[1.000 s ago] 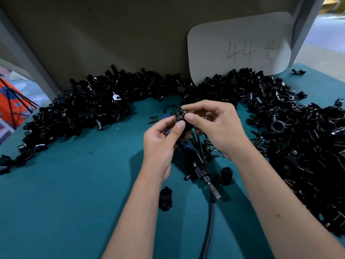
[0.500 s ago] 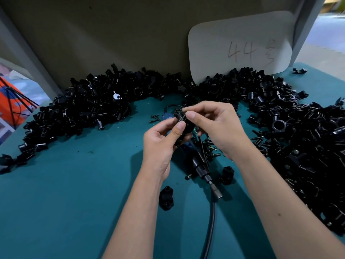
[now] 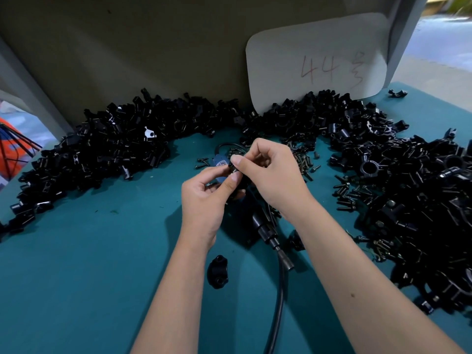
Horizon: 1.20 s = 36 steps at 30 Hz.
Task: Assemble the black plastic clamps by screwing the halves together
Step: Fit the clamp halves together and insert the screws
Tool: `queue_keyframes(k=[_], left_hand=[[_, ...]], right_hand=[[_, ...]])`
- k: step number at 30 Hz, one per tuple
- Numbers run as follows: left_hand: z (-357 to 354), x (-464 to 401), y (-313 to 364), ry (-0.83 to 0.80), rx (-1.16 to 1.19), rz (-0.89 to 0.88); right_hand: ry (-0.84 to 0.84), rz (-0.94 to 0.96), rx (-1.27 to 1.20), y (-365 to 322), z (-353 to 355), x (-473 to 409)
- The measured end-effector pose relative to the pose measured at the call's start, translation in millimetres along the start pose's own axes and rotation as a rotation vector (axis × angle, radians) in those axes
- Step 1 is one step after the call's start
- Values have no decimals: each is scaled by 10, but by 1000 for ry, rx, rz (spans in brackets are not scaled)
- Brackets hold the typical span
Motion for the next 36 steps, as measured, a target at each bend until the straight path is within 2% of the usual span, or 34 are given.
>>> queue_keyframes(k=[4, 8, 10, 13, 17, 22, 27, 30, 33, 36], left_hand=[[-14, 1, 21, -19, -81, -30], [-6, -11, 9, 22, -32, -8], [-17, -12, 5, 53, 53, 23], [-21, -4, 14, 104, 230, 113], [1, 2, 30, 149, 376, 194], [20, -1, -8, 173, 422, 246], [3, -1, -29, 118, 393, 266], [-5, -1, -38, 106, 373, 261], [-5, 2, -38, 97, 354, 264], [-26, 14, -27, 72, 341, 278]], right_hand=[[2, 17, 136, -20, 40, 2], [-5, 9, 141, -13, 111, -21], [40, -27, 301, 103, 248, -55], [85, -157, 691, 358, 519, -80], [72, -359, 862, 585, 728, -42], [12, -386, 878, 624, 696, -41], [-77, -412, 947, 619, 672, -56], [-69, -423, 919, 619, 681, -56], [-13, -421, 792, 648, 702, -75], [118, -311, 498, 549, 691, -104]])
Point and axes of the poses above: each hand's wrist, its own x-axis away from the middle knuckle, its own z-axis out of the back of the hand, y = z × x, the point moved 5 cm from there along -x, towards the middle knuckle, and after that the axes turned 15 degrees about x, right-handed, at the moved point
